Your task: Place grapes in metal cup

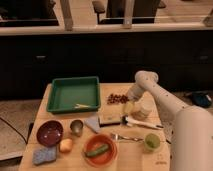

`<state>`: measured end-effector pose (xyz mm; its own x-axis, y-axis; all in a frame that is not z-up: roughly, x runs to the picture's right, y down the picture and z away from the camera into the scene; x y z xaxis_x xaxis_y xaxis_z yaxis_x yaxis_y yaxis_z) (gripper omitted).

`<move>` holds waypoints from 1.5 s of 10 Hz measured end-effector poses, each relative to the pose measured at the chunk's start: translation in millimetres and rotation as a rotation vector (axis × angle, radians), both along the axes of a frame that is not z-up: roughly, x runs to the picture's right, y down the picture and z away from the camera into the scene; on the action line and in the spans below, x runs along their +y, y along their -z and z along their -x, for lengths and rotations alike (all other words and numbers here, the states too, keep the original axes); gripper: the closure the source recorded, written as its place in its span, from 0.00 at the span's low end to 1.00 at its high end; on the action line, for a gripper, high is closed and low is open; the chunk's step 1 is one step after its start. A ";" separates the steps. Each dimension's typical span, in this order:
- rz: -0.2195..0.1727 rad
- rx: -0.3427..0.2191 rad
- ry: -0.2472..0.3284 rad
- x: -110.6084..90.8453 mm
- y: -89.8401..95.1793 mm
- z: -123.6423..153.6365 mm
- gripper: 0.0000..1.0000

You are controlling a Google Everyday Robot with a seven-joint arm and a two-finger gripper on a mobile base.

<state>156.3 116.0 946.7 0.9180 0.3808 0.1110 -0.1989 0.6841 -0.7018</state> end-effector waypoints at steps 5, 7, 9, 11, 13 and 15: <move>0.000 0.000 0.000 0.0 0.3 -0.6 0.20; 0.000 0.000 0.000 0.0 0.2 -0.6 0.20; 0.001 0.000 0.000 0.0 0.3 -0.6 0.20; 0.000 0.000 0.000 -0.2 0.5 -0.6 0.20; -0.001 0.000 0.003 -0.4 1.1 -0.7 0.20; -0.043 -0.013 0.036 -10.8 13.9 0.1 0.20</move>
<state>156.2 105.2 932.8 0.9294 0.3421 0.1384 -0.1646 0.7199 -0.6743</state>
